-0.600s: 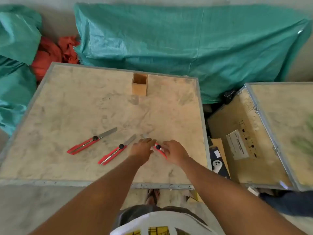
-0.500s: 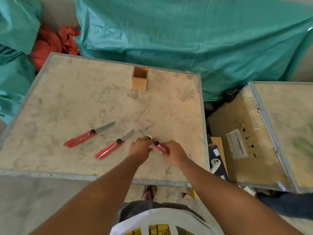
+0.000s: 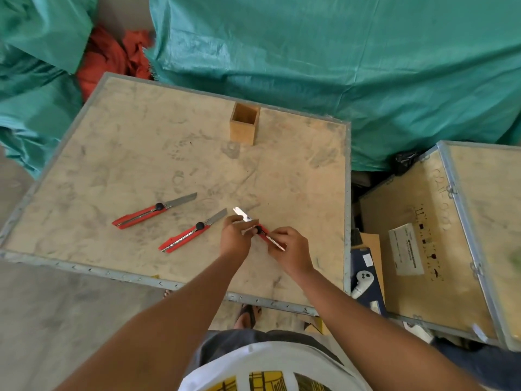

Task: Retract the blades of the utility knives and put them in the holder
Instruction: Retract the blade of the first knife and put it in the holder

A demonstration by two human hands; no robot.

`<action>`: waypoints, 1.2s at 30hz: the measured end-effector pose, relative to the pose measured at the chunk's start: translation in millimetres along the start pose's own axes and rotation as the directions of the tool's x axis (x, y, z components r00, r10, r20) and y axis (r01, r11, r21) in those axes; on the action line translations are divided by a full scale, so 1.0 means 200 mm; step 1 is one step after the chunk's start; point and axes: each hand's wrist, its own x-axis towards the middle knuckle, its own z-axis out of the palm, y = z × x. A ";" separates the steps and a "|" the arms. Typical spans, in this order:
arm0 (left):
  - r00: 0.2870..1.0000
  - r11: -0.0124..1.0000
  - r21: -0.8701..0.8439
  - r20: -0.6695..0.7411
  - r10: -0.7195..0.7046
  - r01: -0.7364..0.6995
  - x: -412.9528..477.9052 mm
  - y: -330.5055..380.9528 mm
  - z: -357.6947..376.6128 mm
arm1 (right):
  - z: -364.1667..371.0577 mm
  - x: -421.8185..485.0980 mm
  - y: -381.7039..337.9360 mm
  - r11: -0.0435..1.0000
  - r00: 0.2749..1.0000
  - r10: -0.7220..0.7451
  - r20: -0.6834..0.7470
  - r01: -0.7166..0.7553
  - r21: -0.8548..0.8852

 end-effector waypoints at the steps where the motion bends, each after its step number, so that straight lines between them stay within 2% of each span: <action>1: 1.000 0.995 -0.098 -0.007 -0.028 0.027 0.00 0.03 -0.02 | -0.01 0.01 -0.02 0.999 0.999 -0.034 -0.032 0.035 0.036; 3: 0.996 0.956 -0.280 0.017 -0.086 0.088 -0.01 0.10 -0.05 | -0.04 0.03 -0.06 0.991 0.990 -0.087 -0.107 0.097 0.091; 6: 0.980 0.864 -0.476 -0.015 -0.199 0.168 -0.03 0.16 -0.08 | -0.08 0.05 -0.12 0.970 0.982 -0.043 -0.182 0.085 0.229; 11: 0.986 0.660 -0.736 0.068 -0.154 0.153 -0.03 0.29 -0.14 | -0.10 0.07 -0.20 0.879 0.980 0.081 -0.181 0.015 0.477; 13: 0.993 0.671 -0.733 0.064 -0.096 0.112 -0.03 0.35 -0.20 | -0.10 0.08 -0.21 0.861 0.980 0.085 -0.182 0.020 0.508; 18: 0.991 0.777 -0.630 0.107 0.077 0.008 0.02 0.43 -0.34 | -0.11 0.11 -0.31 0.818 0.980 0.088 -0.179 0.031 0.575; 22: 0.986 0.813 -0.582 0.121 0.112 -0.021 0.08 0.45 -0.45 | -0.13 0.15 -0.43 0.833 0.977 0.026 -0.211 0.096 0.545; 27: 0.971 0.834 -0.552 0.201 0.132 0.001 0.15 0.48 -0.62 | -0.12 0.22 -0.61 0.746 0.983 0.117 -0.139 0.005 0.666; 31: 0.946 0.878 -0.478 0.273 0.174 -0.024 0.20 0.52 -0.77 | -0.09 0.27 -0.72 0.698 0.993 0.107 -0.047 -0.041 0.715; 36: 0.913 0.932 -0.322 0.306 0.269 -0.167 0.26 0.56 -0.92 | -0.12 0.38 -0.85 0.824 0.993 0.058 -0.099 0.008 0.566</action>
